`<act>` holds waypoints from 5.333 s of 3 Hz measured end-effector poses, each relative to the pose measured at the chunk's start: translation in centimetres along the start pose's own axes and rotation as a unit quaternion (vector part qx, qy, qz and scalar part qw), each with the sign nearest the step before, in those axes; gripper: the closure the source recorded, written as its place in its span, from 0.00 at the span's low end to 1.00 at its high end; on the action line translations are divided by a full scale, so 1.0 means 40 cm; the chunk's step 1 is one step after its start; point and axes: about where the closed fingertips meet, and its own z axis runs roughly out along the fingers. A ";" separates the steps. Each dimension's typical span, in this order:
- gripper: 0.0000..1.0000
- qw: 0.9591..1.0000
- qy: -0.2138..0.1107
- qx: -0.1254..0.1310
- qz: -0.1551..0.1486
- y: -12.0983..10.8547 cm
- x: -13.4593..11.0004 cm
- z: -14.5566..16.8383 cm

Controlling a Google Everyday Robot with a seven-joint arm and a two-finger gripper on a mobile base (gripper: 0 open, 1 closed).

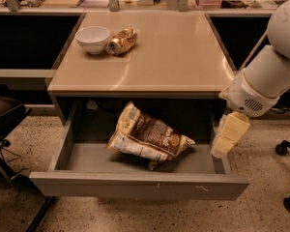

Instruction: Pick brown chip bag from top drawer and place on counter

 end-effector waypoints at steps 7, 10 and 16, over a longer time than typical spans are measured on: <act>0.00 0.955 -0.237 0.060 0.168 0.029 -0.141 0.159; 0.00 0.955 -0.217 0.081 0.186 0.042 -0.153 0.239; 0.00 0.929 -0.228 0.118 0.268 -0.006 -0.243 0.595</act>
Offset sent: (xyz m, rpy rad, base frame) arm 0.2203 0.0726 0.0151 0.5881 -0.6193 -0.5450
